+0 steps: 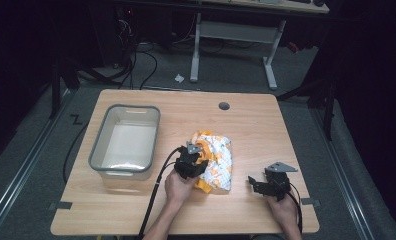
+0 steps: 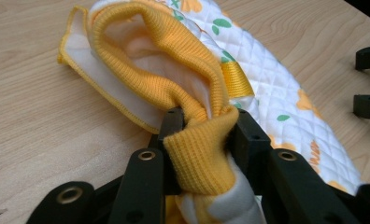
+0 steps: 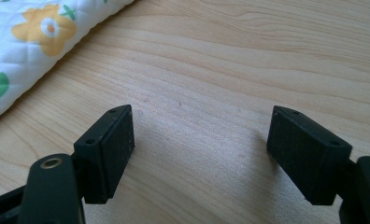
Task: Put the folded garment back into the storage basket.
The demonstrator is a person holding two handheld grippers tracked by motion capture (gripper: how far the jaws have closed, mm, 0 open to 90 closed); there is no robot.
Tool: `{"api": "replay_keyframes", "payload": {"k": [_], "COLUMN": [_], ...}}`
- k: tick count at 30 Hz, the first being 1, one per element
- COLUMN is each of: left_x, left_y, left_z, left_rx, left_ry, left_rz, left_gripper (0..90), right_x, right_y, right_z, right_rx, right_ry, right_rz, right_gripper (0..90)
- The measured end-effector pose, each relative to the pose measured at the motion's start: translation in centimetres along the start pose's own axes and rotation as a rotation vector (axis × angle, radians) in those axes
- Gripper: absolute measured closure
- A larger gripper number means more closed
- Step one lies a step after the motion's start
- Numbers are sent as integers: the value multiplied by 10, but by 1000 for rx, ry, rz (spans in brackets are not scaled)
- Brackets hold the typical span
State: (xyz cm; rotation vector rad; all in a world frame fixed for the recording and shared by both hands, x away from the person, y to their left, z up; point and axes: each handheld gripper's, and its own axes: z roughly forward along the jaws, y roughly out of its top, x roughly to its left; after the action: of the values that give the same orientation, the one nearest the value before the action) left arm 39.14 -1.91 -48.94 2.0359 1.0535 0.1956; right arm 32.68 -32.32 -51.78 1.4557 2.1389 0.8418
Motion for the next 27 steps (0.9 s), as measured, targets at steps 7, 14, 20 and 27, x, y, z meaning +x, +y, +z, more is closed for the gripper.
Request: {"api": "replay_keyframes", "payload": {"k": [7,14,20,27], "left_x": [-2,-8,-10,-8], "left_y": [3,10,15,21], "left_z": [-12,-23,-33,-49], "left_rx": [-30,-49,-70,-99], "left_ry": [-12,-24,-29,-36], "left_rz": [10,46,56,61], "left_gripper": [694,708,713,715], "right_x": [0,0,0,0], "right_y": [0,0,0,0], "right_z": [0,0,0,0], "right_rx": [0,0,0,0], "right_ry": [0,0,0,0], "right_rz": [0,0,0,1], "right_gripper": [236,235,235,235]}}
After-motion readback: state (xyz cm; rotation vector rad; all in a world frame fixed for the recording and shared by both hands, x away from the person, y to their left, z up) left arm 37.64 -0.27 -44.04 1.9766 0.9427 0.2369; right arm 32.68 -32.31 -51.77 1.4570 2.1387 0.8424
